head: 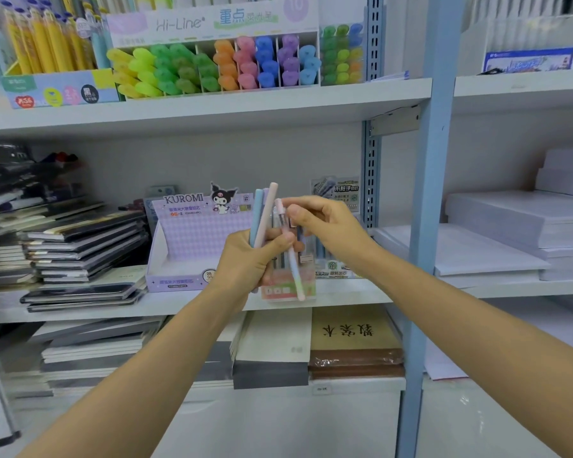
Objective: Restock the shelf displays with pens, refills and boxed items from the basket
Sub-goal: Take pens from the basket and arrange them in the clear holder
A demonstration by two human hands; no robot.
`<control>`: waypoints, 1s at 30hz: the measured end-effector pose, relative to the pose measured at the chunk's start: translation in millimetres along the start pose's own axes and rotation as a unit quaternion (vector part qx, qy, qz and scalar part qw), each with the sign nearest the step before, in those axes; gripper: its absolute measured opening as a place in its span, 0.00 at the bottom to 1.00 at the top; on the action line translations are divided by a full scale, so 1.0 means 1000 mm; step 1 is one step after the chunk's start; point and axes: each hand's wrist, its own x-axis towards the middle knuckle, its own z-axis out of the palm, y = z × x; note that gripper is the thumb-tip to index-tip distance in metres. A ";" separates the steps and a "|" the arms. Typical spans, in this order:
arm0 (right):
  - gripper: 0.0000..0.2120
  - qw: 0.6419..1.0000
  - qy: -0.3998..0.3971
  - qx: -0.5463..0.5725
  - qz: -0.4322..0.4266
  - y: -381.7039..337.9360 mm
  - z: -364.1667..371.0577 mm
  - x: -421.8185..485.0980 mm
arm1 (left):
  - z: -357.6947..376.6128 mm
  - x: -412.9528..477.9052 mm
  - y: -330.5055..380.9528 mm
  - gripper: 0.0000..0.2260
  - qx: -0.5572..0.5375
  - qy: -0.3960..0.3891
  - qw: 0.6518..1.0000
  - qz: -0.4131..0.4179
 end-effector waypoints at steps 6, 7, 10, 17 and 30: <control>0.06 0.997 0.035 0.074 0.014 -0.004 -0.003 0.017 | -0.001 0.003 0.002 0.14 0.017 0.016 0.999 -0.036; 0.05 0.993 0.072 0.090 0.006 -0.003 -0.007 0.021 | -0.003 0.005 0.003 0.18 0.017 0.029 0.998 -0.055; 0.04 0.986 0.149 0.066 -0.027 -0.002 -0.020 0.028 | -0.010 0.009 0.002 0.29 -0.030 0.046 0.991 -0.120; 0.04 0.984 0.170 -0.028 -0.041 0.016 -0.022 0.030 | -0.017 0.014 -0.013 0.20 0.006 0.068 0.992 -0.108; 0.04 0.988 0.051 -0.144 0.008 0.038 -0.015 0.025 | -0.020 0.022 -0.035 0.11 -0.048 0.078 0.989 -0.113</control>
